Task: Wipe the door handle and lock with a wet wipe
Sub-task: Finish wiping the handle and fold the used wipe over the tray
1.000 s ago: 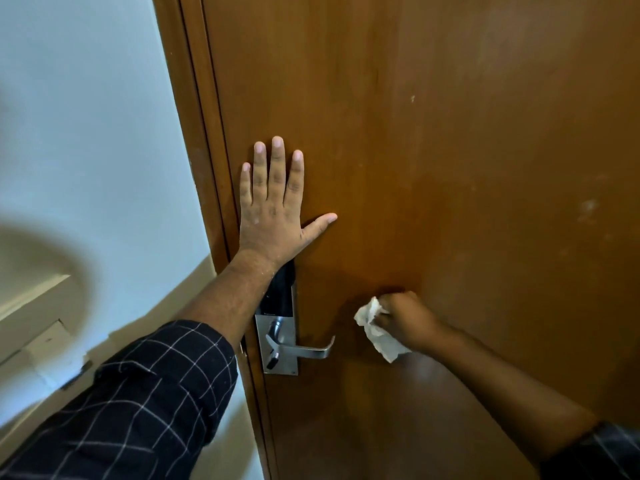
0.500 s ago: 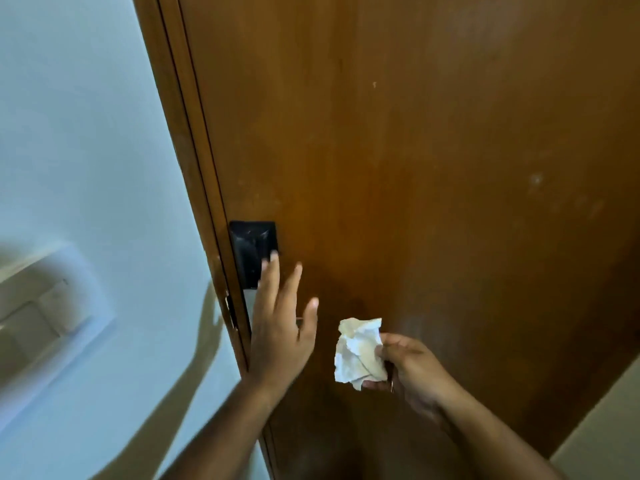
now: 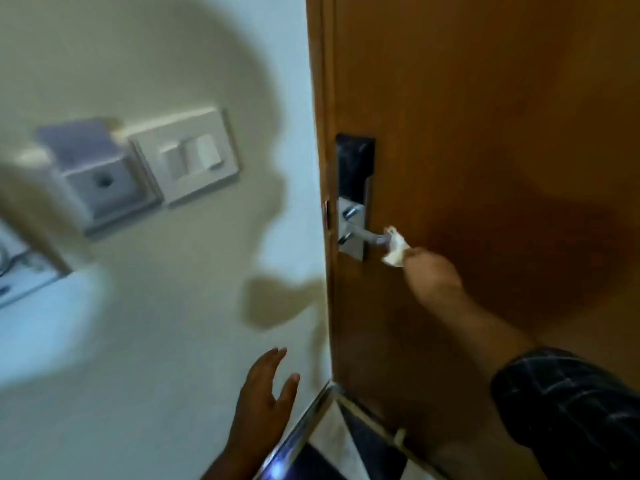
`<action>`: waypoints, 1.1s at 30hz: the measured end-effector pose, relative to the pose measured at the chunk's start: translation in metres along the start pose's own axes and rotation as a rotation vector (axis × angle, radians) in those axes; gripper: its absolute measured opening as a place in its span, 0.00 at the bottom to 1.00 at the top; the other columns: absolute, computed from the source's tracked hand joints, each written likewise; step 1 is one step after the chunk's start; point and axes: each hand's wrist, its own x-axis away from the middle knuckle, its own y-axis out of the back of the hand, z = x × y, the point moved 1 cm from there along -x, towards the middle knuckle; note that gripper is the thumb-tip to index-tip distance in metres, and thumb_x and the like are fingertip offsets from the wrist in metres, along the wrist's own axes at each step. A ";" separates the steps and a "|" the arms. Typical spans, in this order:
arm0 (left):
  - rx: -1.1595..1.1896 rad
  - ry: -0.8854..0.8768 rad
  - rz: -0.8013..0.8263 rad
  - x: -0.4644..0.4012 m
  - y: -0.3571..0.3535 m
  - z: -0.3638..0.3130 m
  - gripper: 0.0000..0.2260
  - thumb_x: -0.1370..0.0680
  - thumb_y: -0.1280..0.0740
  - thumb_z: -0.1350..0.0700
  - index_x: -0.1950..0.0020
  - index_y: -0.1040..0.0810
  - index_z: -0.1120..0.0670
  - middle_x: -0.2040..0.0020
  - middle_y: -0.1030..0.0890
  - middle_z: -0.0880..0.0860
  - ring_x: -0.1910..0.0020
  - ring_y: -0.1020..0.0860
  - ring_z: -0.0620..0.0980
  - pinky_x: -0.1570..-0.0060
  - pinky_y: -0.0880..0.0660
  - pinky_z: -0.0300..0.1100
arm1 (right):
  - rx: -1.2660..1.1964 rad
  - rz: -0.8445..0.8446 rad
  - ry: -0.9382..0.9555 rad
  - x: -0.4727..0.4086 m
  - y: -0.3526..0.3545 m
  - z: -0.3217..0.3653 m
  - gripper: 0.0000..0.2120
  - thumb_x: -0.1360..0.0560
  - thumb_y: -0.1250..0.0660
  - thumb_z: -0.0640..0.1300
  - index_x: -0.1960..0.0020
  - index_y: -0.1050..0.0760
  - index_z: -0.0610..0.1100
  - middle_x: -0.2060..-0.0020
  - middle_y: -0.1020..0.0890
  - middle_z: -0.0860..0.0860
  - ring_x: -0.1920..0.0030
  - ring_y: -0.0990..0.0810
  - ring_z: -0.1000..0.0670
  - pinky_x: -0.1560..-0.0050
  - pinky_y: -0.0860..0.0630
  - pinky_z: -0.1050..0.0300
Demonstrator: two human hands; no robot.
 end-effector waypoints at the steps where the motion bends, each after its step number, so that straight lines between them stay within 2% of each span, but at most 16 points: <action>1: 0.028 0.093 -0.012 0.023 0.008 0.011 0.19 0.22 0.30 0.57 0.32 0.24 0.53 0.33 0.23 0.53 0.39 0.22 0.48 0.41 0.25 0.39 | 0.037 0.032 -0.076 0.017 -0.010 -0.010 0.12 0.23 0.37 0.39 0.41 0.24 0.41 0.46 0.19 0.43 0.48 0.20 0.43 0.46 0.22 0.51; 2: 0.057 0.164 -0.027 0.039 0.014 0.017 0.16 0.22 0.30 0.56 0.34 0.23 0.52 0.35 0.21 0.53 0.44 0.21 0.45 0.47 0.26 0.32 | -0.012 0.049 -0.144 0.033 -0.020 -0.018 0.11 0.24 0.36 0.38 0.42 0.23 0.41 0.48 0.19 0.43 0.50 0.20 0.44 0.49 0.21 0.50; 4: 0.112 0.266 -0.066 0.074 0.028 0.028 0.12 0.21 0.31 0.55 0.38 0.22 0.45 0.38 0.19 0.50 0.47 0.20 0.42 0.52 0.28 0.27 | -0.342 0.139 -0.152 0.071 -0.046 -0.008 0.10 0.23 0.35 0.38 0.43 0.21 0.40 0.50 0.17 0.42 0.52 0.19 0.44 0.53 0.20 0.50; 7: 0.182 0.357 -0.058 0.110 0.040 0.038 0.10 0.20 0.33 0.53 0.42 0.24 0.39 0.39 0.19 0.47 0.41 0.20 0.47 0.41 0.22 0.42 | -0.906 0.383 -0.109 0.134 -0.072 0.036 0.09 0.23 0.37 0.33 0.49 0.19 0.38 0.58 0.16 0.43 0.62 0.19 0.51 0.65 0.24 0.61; 9: 0.198 0.429 -0.030 0.139 0.049 0.044 0.13 0.20 0.33 0.50 0.37 0.26 0.41 0.36 0.21 0.48 0.39 0.21 0.48 0.36 0.23 0.52 | -1.084 0.574 -0.052 0.186 -0.086 0.072 0.12 0.25 0.37 0.31 0.56 0.16 0.41 0.66 0.16 0.49 0.67 0.18 0.53 0.70 0.24 0.64; 10: 0.203 0.451 0.003 0.150 0.053 0.045 0.16 0.21 0.32 0.47 0.34 0.27 0.41 0.34 0.22 0.47 0.39 0.21 0.45 0.37 0.22 0.50 | -1.117 0.665 -0.010 0.209 -0.090 0.087 0.14 0.25 0.37 0.31 0.59 0.16 0.45 0.67 0.15 0.50 0.66 0.17 0.51 0.69 0.22 0.62; 13: 0.274 0.487 0.107 0.199 0.071 0.058 0.31 0.29 0.29 0.38 0.28 0.32 0.39 0.38 0.27 0.36 0.49 0.21 0.28 0.56 0.22 0.27 | -1.096 0.925 0.155 0.278 -0.101 0.134 0.12 0.24 0.36 0.39 0.57 0.16 0.50 0.62 0.13 0.52 0.60 0.15 0.51 0.62 0.19 0.57; 15: 0.287 0.463 0.155 0.227 0.082 0.067 0.34 0.31 0.25 0.40 0.27 0.33 0.39 0.38 0.29 0.33 0.50 0.24 0.22 0.57 0.26 0.22 | -1.032 1.033 0.303 0.313 -0.098 0.158 0.10 0.23 0.36 0.43 0.54 0.17 0.54 0.60 0.14 0.56 0.60 0.16 0.59 0.63 0.21 0.63; 17: 0.240 0.472 0.164 0.261 0.095 0.079 0.26 0.31 0.22 0.43 0.36 0.26 0.35 0.36 0.22 0.38 0.46 0.22 0.29 0.47 0.25 0.28 | -0.949 1.088 0.393 0.346 -0.099 0.181 0.08 0.23 0.35 0.43 0.52 0.17 0.52 0.59 0.15 0.55 0.60 0.17 0.61 0.62 0.21 0.64; 19: 0.231 0.484 0.164 0.308 0.115 0.093 0.16 0.34 0.23 0.42 0.47 0.18 0.35 0.44 0.15 0.44 0.48 0.18 0.39 0.43 0.22 0.39 | -0.841 1.061 0.437 0.384 -0.100 0.209 0.07 0.23 0.34 0.43 0.49 0.18 0.46 0.54 0.15 0.50 0.55 0.17 0.54 0.53 0.18 0.54; 23: 0.181 0.494 0.071 0.389 0.144 0.120 0.08 0.31 0.23 0.47 0.54 0.15 0.45 0.58 0.14 0.46 0.57 0.16 0.46 0.55 0.20 0.41 | -0.774 0.926 0.493 0.455 -0.101 0.253 0.04 0.25 0.32 0.44 0.53 0.18 0.46 0.57 0.15 0.48 0.56 0.17 0.51 0.53 0.18 0.52; 25: 0.126 0.524 -0.023 0.426 0.156 0.136 0.04 0.25 0.28 0.54 0.55 0.17 0.54 0.56 0.15 0.57 0.54 0.17 0.58 0.58 0.23 0.47 | -0.763 0.895 0.500 0.497 -0.104 0.268 0.03 0.26 0.30 0.44 0.58 0.19 0.49 0.61 0.16 0.51 0.59 0.18 0.52 0.56 0.18 0.55; 26: 0.105 0.540 -0.072 0.454 0.168 0.144 0.07 0.24 0.30 0.54 0.56 0.18 0.58 0.56 0.16 0.62 0.53 0.18 0.63 0.58 0.25 0.46 | -0.753 0.915 0.504 0.528 -0.105 0.281 0.03 0.27 0.29 0.44 0.58 0.20 0.50 0.62 0.17 0.53 0.61 0.18 0.54 0.59 0.18 0.56; 28: 0.165 0.607 -0.142 0.501 0.186 0.162 0.11 0.25 0.33 0.52 0.55 0.18 0.60 0.55 0.17 0.64 0.53 0.19 0.64 0.58 0.23 0.47 | -0.781 1.031 0.459 0.583 -0.106 0.298 0.05 0.28 0.27 0.43 0.56 0.22 0.48 0.60 0.18 0.51 0.60 0.18 0.54 0.67 0.19 0.61; 30: 0.250 0.703 -0.170 0.532 0.198 0.173 0.07 0.26 0.34 0.54 0.54 0.19 0.56 0.53 0.17 0.61 0.55 0.18 0.58 0.59 0.18 0.47 | -0.787 1.119 0.395 0.619 -0.111 0.306 0.09 0.29 0.26 0.42 0.53 0.24 0.49 0.55 0.19 0.48 0.58 0.17 0.52 0.68 0.19 0.63; 33: 0.351 0.803 -0.205 0.572 0.217 0.197 0.09 0.30 0.33 0.54 0.52 0.20 0.54 0.50 0.17 0.58 0.51 0.19 0.56 0.52 0.16 0.55 | -0.848 1.077 0.296 0.655 -0.115 0.326 0.08 0.29 0.27 0.38 0.54 0.24 0.46 0.53 0.20 0.42 0.54 0.18 0.46 0.62 0.16 0.51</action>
